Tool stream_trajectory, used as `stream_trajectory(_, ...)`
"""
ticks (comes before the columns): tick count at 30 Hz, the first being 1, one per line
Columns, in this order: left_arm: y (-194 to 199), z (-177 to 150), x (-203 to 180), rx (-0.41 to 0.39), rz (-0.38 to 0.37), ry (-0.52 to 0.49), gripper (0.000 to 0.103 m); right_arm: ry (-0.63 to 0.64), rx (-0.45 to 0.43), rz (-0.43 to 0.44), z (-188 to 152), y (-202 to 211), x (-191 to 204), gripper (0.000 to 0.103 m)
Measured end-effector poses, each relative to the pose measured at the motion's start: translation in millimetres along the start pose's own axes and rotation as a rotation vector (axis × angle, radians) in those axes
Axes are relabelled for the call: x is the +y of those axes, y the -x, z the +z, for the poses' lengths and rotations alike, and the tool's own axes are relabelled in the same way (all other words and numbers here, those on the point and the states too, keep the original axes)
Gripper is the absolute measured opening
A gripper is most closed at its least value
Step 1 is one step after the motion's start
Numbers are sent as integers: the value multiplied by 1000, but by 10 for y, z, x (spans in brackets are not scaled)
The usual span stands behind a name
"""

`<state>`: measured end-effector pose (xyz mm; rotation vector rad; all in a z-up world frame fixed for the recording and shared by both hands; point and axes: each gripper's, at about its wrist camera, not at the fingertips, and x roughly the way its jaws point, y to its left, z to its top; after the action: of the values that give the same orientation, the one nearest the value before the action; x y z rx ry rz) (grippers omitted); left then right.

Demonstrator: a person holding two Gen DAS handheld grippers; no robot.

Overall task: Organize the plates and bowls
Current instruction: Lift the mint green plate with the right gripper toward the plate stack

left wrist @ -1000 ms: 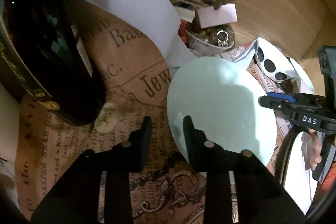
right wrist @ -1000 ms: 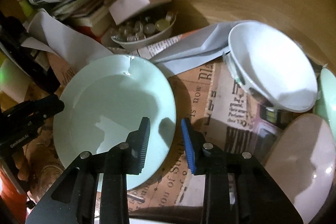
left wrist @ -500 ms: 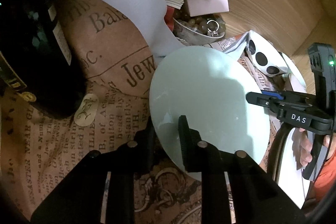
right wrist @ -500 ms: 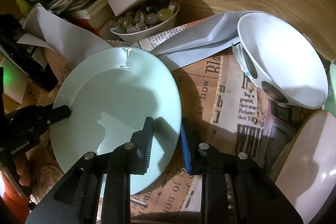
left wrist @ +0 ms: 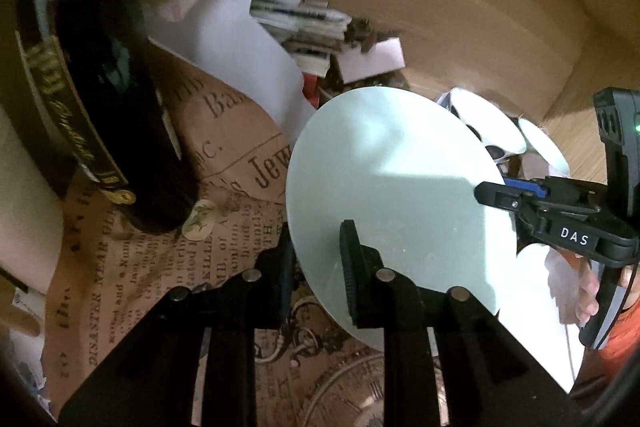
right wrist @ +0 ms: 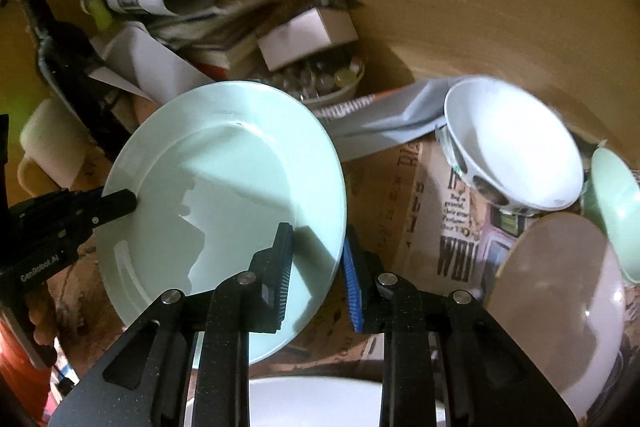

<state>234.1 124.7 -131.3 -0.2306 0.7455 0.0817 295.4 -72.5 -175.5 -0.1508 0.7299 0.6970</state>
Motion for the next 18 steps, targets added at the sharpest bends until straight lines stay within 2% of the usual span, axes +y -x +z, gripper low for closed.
stream_trajectory(18, 726, -228, -202, -113, -25, -6, 21, 26, -134, -5, -235, 708, 282, 22)
